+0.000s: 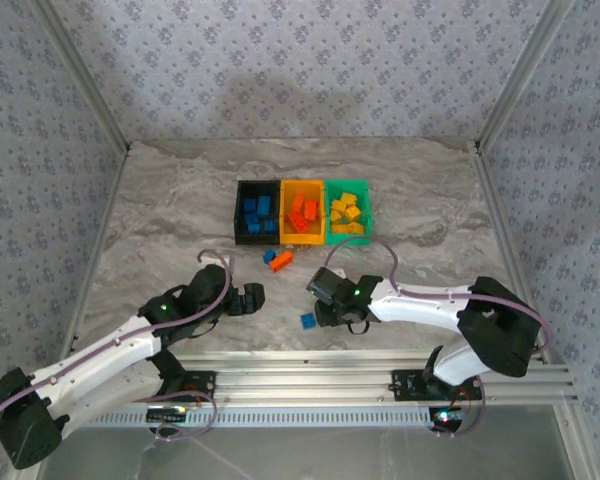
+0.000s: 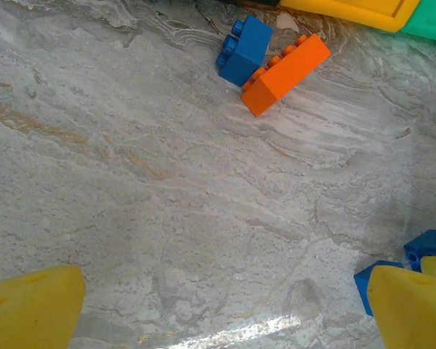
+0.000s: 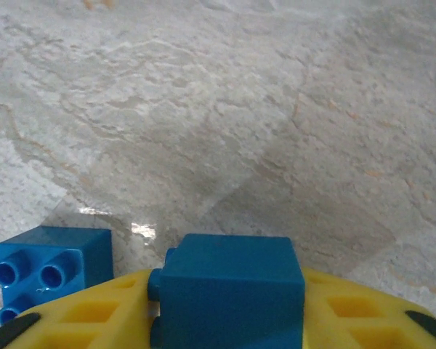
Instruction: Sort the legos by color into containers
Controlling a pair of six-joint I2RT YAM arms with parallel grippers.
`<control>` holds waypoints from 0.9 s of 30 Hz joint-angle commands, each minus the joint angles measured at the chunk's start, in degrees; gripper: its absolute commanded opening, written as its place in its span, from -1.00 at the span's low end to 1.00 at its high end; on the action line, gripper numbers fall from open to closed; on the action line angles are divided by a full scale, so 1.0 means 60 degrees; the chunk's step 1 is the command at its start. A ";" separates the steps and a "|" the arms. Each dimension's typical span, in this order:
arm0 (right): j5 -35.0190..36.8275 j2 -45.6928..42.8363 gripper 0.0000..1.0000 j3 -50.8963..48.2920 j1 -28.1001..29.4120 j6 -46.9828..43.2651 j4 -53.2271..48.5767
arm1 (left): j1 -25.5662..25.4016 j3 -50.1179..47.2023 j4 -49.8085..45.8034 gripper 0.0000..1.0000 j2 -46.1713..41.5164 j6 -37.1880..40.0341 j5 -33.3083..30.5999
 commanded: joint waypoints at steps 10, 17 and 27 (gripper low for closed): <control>-0.0566 -0.0027 -0.23 0.2930 -0.1212 -0.1930 -0.0379 | -0.0033 0.0000 -0.0149 1.00 -0.0106 -0.0201 -0.0446; -0.1271 0.3080 -0.23 0.6852 -0.1881 -0.2782 -0.0280 | 0.0016 -0.0100 -0.0703 1.00 -0.0463 -0.0411 -0.0671; -0.1649 0.7120 -0.18 1.1878 -0.2370 -0.2588 -0.0600 | 0.0048 -0.0044 -0.0798 0.99 -0.0500 -0.0306 -0.0577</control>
